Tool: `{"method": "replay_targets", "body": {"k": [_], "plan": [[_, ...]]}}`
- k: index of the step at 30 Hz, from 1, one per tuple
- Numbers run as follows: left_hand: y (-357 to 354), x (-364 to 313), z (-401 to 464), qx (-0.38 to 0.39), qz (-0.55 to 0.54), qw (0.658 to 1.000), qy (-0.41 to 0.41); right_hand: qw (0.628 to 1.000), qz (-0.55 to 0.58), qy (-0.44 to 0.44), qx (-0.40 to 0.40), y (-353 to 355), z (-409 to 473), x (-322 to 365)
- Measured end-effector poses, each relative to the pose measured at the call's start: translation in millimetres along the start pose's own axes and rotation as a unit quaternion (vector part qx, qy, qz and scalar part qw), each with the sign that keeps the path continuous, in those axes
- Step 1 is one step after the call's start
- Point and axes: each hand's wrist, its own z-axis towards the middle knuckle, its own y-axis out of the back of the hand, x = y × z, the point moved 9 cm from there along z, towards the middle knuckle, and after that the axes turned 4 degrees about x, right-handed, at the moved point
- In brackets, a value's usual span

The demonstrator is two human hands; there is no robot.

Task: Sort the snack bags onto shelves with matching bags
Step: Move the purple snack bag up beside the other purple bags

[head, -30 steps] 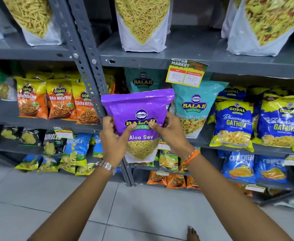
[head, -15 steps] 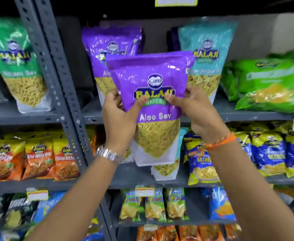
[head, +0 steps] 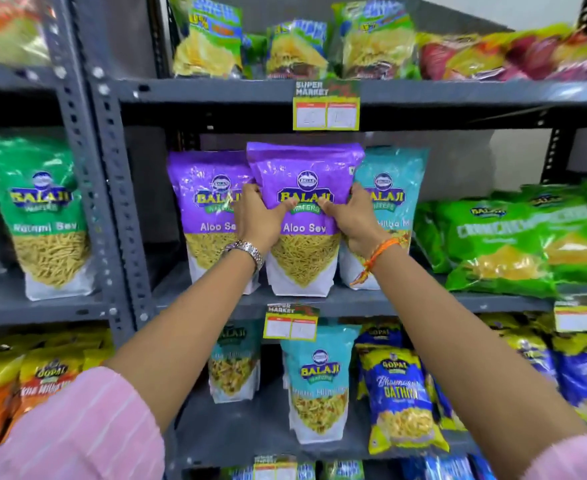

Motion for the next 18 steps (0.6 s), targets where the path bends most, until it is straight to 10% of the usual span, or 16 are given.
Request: {"method": "replay_targets", "body": {"k": [18], "plan": [[23.4,-7.5,-25.8,-0.094,-0.039,0.994,-0.029,0.951,-0.282,0.066,-0.112,39.4,0.0,6.3]]}}
